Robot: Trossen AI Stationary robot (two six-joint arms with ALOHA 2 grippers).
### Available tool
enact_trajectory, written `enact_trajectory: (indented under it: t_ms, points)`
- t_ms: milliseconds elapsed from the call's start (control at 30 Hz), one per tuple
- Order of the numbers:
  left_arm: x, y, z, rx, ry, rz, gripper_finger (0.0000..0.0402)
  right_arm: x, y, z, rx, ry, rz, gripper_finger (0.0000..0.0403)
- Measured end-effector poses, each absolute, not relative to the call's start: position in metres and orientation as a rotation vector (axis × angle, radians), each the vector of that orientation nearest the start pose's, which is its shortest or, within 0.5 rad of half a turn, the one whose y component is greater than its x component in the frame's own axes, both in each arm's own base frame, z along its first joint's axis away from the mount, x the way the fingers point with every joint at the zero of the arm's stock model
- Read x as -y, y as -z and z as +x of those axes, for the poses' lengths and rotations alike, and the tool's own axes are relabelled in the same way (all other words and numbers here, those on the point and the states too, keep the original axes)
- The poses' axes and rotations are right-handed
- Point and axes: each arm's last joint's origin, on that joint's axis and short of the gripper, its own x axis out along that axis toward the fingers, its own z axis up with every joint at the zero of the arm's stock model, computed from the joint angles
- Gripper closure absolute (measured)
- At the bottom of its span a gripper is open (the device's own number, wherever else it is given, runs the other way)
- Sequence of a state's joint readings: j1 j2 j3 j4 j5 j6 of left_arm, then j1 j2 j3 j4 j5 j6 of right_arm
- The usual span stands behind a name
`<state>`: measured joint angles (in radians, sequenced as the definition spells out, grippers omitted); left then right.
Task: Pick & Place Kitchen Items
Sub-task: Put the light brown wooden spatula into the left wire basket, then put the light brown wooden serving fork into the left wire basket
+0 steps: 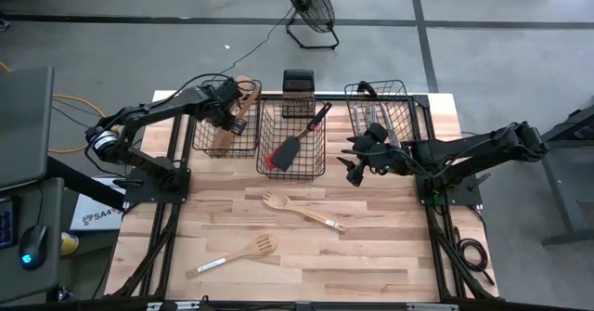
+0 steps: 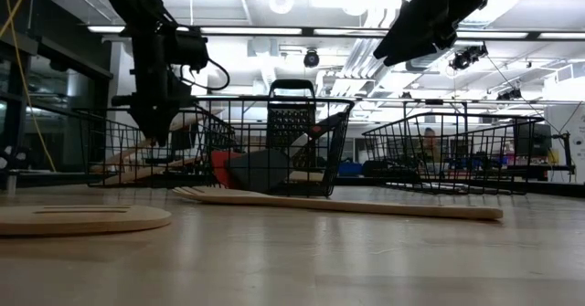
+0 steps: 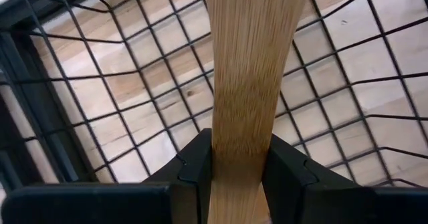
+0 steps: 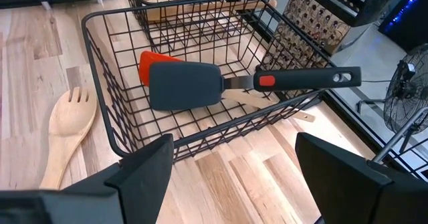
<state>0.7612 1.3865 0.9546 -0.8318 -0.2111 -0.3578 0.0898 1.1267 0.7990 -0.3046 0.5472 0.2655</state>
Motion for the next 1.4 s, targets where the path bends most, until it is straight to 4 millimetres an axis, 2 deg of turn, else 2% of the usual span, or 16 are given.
enact_trajectory:
  t_ms: [233, 400, 633, 933, 1033, 1233, 1400]
  points:
    - [-0.176, -0.223, 0.176, -1.118, -1.062, -0.626, 0.0311, -0.006, -0.265, 0.233, -0.541, 0.517, 0.053, 0.0096]
    - [-0.18, -0.209, 0.181, -1.176, -1.033, -0.652, 0.031, -0.006, -0.265, 0.233, -0.541, 0.518, 0.054, 0.0096]
    - [-0.187, -0.19, 0.188, -1.244, -1.029, -0.66, 0.0255, -0.006, -0.265, 0.233, -0.545, 0.518, 0.052, 0.0096]
    - [-0.187, -0.191, 0.189, -1.237, -1.029, -0.658, 0.0245, -0.006, -0.262, 0.231, -0.577, 0.522, 0.045, 0.0096]
    - [-0.187, -0.197, 0.189, -1.267, -1.013, -0.652, 0.0244, -0.007, -0.262, 0.231, -0.576, 0.519, 0.067, 0.0096]
    - [-0.189, -0.23, 0.191, -1.27, -1.018, -0.645, 0.0243, -0.012, -0.261, 0.231, -0.589, 0.452, 0.083, 0.0096]
    - [-0.188, -0.249, 0.19, -1.291, -1.027, -0.658, 0.0243, -0.014, -0.261, 0.23, -0.596, 0.435, 0.104, 0.0096]
